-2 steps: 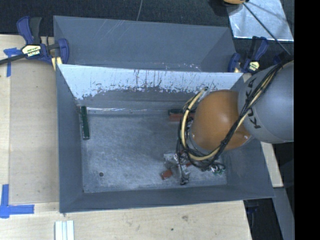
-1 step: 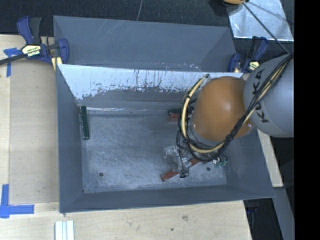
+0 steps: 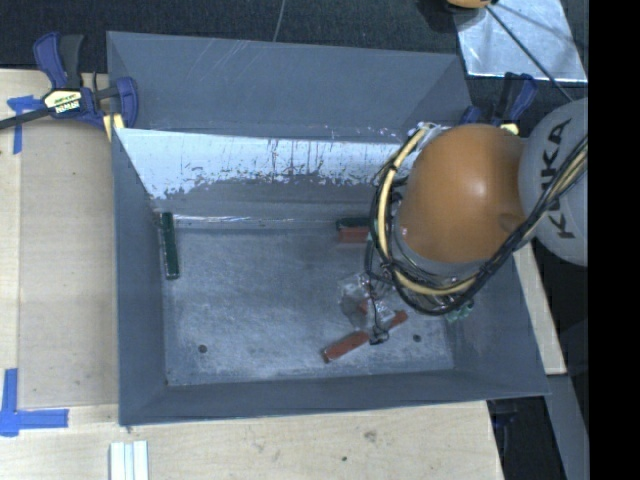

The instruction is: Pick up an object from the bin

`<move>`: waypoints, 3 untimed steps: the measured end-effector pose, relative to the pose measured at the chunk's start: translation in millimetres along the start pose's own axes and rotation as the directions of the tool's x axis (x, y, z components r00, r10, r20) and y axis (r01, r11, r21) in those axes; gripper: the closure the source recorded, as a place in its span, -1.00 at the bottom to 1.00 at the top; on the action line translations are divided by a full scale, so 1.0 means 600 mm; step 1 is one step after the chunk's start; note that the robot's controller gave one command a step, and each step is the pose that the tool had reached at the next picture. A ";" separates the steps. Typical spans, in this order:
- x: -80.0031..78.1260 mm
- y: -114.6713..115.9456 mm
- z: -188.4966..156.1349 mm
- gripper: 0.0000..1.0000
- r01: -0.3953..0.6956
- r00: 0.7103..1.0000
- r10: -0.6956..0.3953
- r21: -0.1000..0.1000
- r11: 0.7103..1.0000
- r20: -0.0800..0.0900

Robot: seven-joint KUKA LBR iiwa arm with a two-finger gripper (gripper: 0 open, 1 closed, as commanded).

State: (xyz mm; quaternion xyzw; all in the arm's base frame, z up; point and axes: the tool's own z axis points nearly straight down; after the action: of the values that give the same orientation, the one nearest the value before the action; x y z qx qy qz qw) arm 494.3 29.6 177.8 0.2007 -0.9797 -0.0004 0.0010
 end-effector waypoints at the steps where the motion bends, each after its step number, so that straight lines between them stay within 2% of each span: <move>1: -0.010 0.020 0.056 -1.00 0.006 1.000 -0.006 0.002 1.000 0.005; 2: -0.010 0.023 0.066 -1.00 0.007 1.000 -0.007 0.001 1.000 0.004; 3: 0.014 -0.047 0.177 1.00 0.177 0.984 -0.177 0.004 0.984 0.006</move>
Offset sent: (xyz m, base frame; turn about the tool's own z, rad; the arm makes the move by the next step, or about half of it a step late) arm 0.0000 0.0000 0.0000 0.0000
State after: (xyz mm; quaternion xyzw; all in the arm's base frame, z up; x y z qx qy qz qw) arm 497.5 0.8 71.6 0.2869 -0.9580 0.0004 -0.0025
